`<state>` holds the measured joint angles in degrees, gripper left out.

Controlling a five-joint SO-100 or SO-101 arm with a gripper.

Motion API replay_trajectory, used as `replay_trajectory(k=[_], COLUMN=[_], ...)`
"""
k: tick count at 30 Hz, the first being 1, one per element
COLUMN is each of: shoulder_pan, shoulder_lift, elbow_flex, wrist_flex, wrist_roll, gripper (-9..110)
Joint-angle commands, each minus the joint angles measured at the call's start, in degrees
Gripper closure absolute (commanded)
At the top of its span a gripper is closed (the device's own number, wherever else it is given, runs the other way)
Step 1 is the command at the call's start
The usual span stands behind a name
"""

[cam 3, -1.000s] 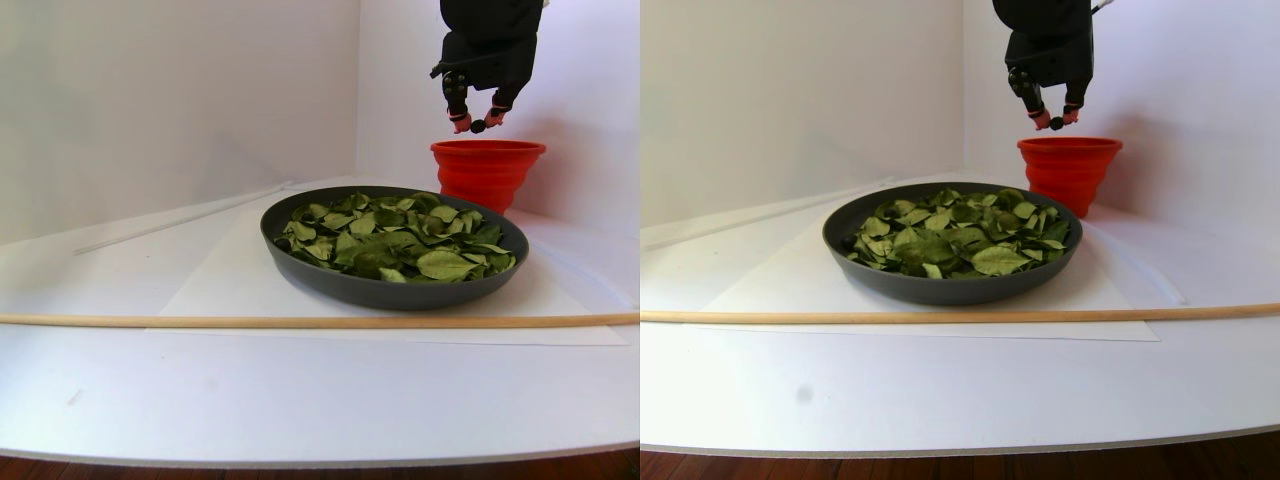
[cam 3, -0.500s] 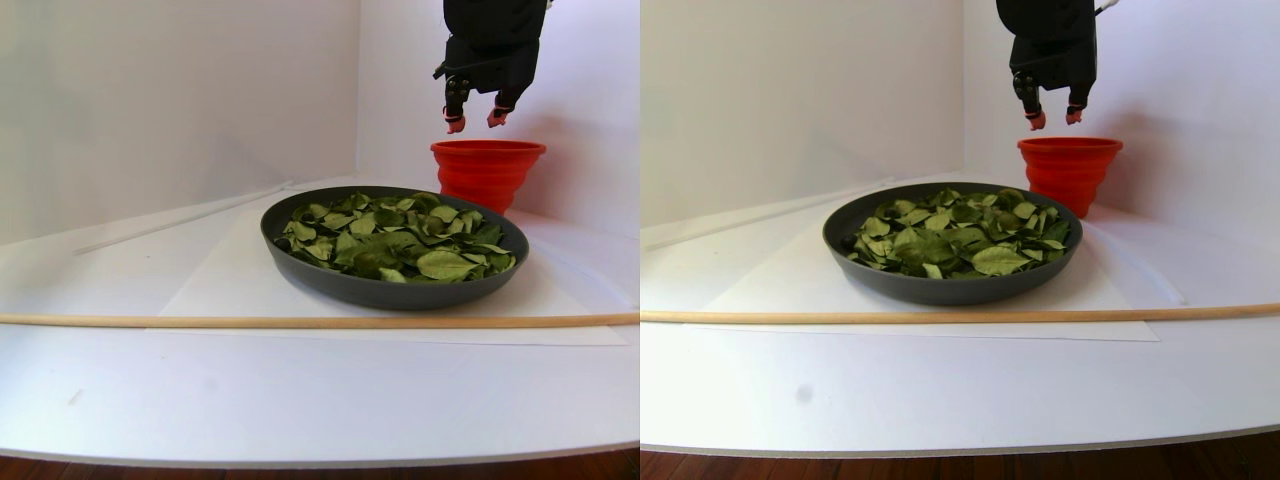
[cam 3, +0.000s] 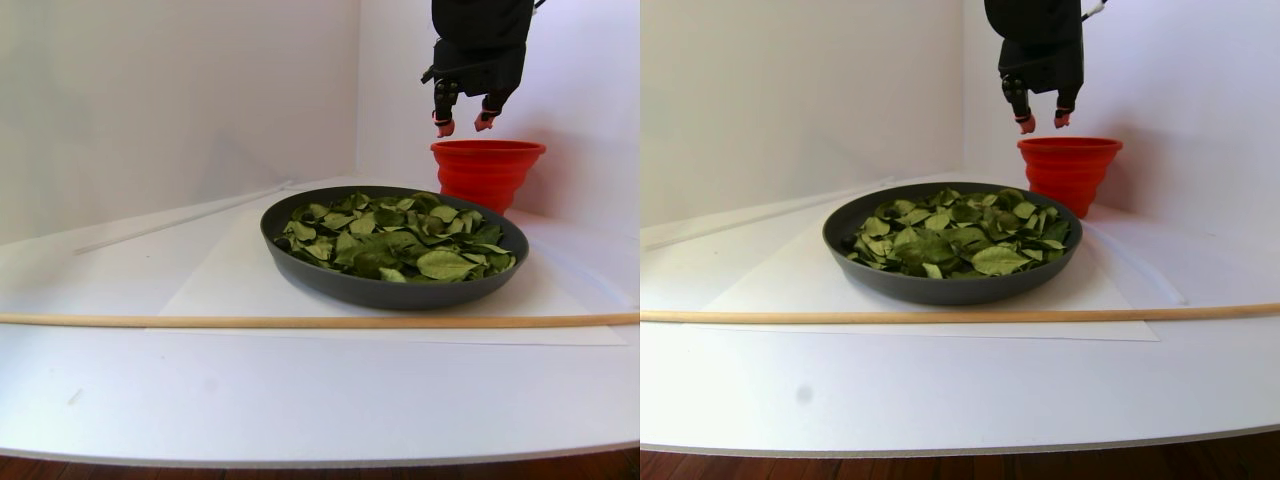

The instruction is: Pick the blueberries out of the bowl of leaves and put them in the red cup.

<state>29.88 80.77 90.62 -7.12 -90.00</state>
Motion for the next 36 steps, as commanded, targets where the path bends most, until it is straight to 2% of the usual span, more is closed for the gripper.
replay_trajectory(k=[1,36], shoulder_pan=[-0.2,-12.2], shoulder_lift=[10.7,19.7], elbow_flex=[-0.3,14.5], wrist_flex=[-1.1,0.5], wrist_roll=[-0.3,-1.9], gripper=[83,85])
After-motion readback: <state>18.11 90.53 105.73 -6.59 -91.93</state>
